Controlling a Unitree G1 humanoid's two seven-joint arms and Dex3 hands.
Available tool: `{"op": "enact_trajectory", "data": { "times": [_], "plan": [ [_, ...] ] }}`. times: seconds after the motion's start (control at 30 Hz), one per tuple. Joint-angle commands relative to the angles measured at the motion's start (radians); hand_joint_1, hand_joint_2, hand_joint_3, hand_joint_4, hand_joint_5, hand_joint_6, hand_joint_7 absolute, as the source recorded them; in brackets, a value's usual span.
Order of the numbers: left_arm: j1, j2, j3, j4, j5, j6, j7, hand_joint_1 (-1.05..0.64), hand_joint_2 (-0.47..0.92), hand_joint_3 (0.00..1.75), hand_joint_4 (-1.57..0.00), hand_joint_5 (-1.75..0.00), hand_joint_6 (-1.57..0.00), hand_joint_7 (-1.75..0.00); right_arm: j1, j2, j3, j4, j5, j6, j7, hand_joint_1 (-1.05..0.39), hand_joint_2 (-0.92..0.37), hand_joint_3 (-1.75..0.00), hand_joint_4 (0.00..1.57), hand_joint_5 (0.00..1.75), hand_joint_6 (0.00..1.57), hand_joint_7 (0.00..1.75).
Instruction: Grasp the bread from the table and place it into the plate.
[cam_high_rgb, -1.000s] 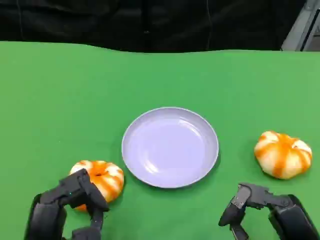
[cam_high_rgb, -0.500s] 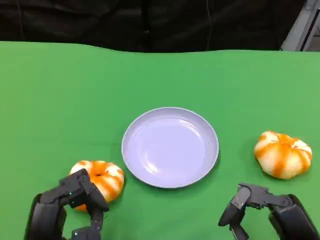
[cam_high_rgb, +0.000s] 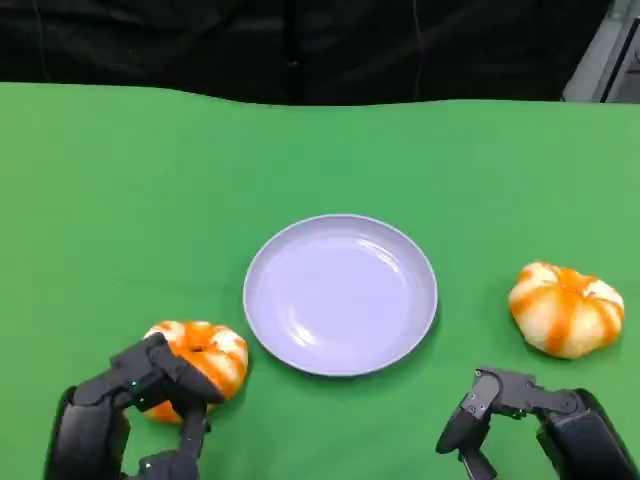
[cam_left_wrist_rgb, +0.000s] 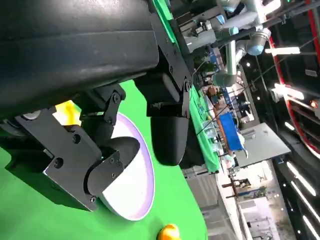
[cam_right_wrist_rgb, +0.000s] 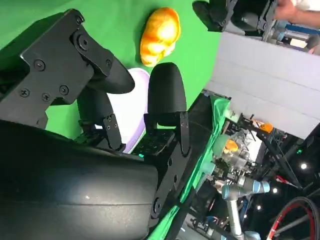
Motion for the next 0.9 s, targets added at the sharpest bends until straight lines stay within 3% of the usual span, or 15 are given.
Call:
{"op": "enact_trajectory", "data": {
  "times": [0.03,0.13,0.2,0.3,0.47,0.57,0.9],
  "plan": [
    [-0.001,0.005,0.018,-0.023,0.037,0.014,0.027,-0.05,0.49,1.01,-0.63,-1.35,-0.61,-0.92,0.003,-0.007,-0.006,-0.005,0.004,-0.004,-0.003,0.03,-0.29,-1.37,0.78,1.57,0.83,1.22],
    [0.007,0.001,0.029,-0.045,0.099,0.039,0.064,-0.14,0.52,0.81,-0.54,-1.25,-0.54,-0.78,0.005,-0.007,-0.004,-0.008,0.014,0.005,0.003,0.03,-0.29,-1.36,0.78,1.57,0.83,1.22],
    [0.012,0.001,0.033,-0.057,0.133,0.050,0.083,-0.23,0.67,0.45,-0.48,-1.14,-0.49,-0.63,0.005,-0.006,-0.003,-0.007,0.015,0.003,0.003,0.03,-0.30,-1.35,0.78,1.57,0.83,1.22],
    [0.021,0.007,0.042,-0.076,0.202,0.064,0.116,-0.37,0.80,0.13,-0.33,-1.02,-0.43,-0.41,0.001,-0.004,-0.003,-0.001,0.006,-0.010,-0.003,0.03,-0.30,-1.34,0.78,1.57,0.83,1.22],
    [0.043,0.014,0.047,-0.135,0.305,0.146,0.152,-0.46,0.85,0.03,-0.09,-0.84,-0.32,-0.18,0.005,0.000,-0.001,-0.009,-0.002,-0.003,-0.008,0.02,-0.29,-1.34,0.78,1.57,0.84,1.22],
    [0.053,0.027,0.040,-0.169,0.357,0.197,0.155,-0.45,0.84,0.01,-0.02,-0.80,-0.27,-0.12,0.006,0.001,-0.001,-0.013,-0.003,0.002,-0.008,0.01,-0.29,-1.34,0.79,1.57,0.84,1.22],
    [0.042,0.106,0.005,-0.277,0.632,0.365,0.168,-0.49,0.81,0.00,-0.04,-0.71,-0.28,-0.07,0.001,0.005,0.002,-0.006,-0.002,-0.003,-0.009,0.02,-0.28,-1.38,0.79,1.57,0.84,1.22]
  ]
}}
